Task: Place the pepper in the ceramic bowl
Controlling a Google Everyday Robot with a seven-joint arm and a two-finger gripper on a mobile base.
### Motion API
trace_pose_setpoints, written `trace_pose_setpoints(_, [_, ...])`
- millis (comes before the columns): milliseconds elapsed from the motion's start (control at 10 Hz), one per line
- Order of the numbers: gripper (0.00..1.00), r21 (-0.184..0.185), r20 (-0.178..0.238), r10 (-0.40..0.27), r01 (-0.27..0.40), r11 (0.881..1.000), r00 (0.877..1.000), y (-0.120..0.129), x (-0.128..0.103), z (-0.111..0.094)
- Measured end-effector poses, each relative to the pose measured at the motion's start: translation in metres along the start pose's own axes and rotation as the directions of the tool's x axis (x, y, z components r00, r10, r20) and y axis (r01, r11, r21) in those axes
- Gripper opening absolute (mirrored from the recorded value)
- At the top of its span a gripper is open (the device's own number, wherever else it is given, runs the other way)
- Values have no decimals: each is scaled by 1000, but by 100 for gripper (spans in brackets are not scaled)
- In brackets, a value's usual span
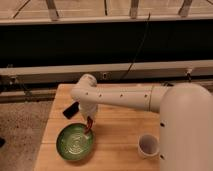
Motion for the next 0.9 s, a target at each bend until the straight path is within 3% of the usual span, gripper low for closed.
trace_pose_setpoints(500, [0,-3,10,-52,52,999,999,-10,-25,-1])
trace_pose_setpoints(900, [4,-6,14,-82,82,997,997,-18,-29,-2])
